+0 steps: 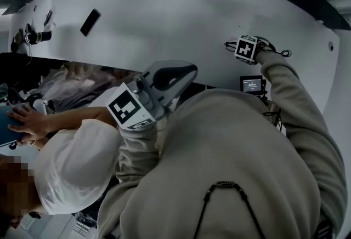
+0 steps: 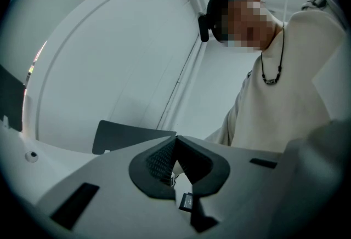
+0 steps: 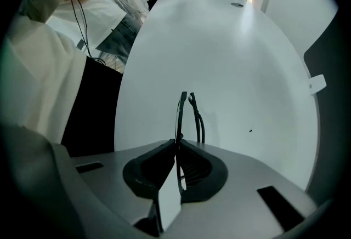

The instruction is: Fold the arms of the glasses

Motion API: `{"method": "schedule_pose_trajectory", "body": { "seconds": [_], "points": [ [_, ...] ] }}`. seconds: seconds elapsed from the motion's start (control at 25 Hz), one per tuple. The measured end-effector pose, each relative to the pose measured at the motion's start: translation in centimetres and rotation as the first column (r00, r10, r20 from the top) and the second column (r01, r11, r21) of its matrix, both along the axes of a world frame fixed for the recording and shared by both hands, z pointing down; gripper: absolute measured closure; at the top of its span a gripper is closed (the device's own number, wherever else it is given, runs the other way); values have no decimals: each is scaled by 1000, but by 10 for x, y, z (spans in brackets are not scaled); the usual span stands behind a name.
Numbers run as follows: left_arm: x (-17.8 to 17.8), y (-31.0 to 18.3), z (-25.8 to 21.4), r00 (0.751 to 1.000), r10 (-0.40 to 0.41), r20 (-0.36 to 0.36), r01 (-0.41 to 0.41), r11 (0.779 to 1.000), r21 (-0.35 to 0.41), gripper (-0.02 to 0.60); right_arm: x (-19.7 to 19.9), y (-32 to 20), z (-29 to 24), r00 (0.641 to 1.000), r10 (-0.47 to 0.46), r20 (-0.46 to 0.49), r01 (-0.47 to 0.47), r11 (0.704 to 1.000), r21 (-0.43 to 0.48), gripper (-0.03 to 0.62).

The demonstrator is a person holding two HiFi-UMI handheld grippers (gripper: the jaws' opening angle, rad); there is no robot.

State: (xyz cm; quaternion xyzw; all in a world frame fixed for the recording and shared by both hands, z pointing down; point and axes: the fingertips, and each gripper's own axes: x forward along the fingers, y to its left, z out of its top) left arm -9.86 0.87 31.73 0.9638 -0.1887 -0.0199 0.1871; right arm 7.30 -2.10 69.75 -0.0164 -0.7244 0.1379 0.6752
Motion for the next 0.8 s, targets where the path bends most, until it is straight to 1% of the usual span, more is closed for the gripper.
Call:
{"method": "schedule_pose_trajectory", "body": {
  "seconds": [0.08,0.16,0.2,0.24,0.28,0.4,0.48,0.56,0.64,0.8],
  "points": [
    [1,3,1,1000,3,1,-3,1000,1,577,2,2,3,1000,-6,-5,6,1000,9,556],
    [0,3,3,1000,2,4,-2,1000,1,577,8,6,5,1000,11,-28,-11,1000,-1,554],
    [-1,3,3,1000,1,5,-1,1000,2,577,11,9,4,999,25,-41,-26,1000,-15,541],
    [-1,2,3,1000,2,6,-2,1000,4,577,10,10,3,999,36,-32,-37,999,-23,491],
    [0,1,3,1000,4,6,-4,1000,6,577,6,9,2,999,44,-7,-44,999,-22,453],
    [3,-2,3,1000,15,6,-15,1000,10,577,2,1,-9,995,88,47,-89,996,5,450],
    [7,-6,3,1000,24,4,-24,1000,13,577,-1,-11,-22,985,129,112,-135,990,42,450],
    [12,-10,1,1000,31,-1,-31,999,15,577,-2,-21,-41,964,201,174,-214,975,60,450],
    [17,-16,1,999,33,-5,-33,999,15,577,-1,-30,-64,934,266,239,-290,955,68,450],
    [29,-26,1,999,52,-3,-52,998,19,577,2,-38,-107,870,336,361,-386,920,73,450]
  ]
}}
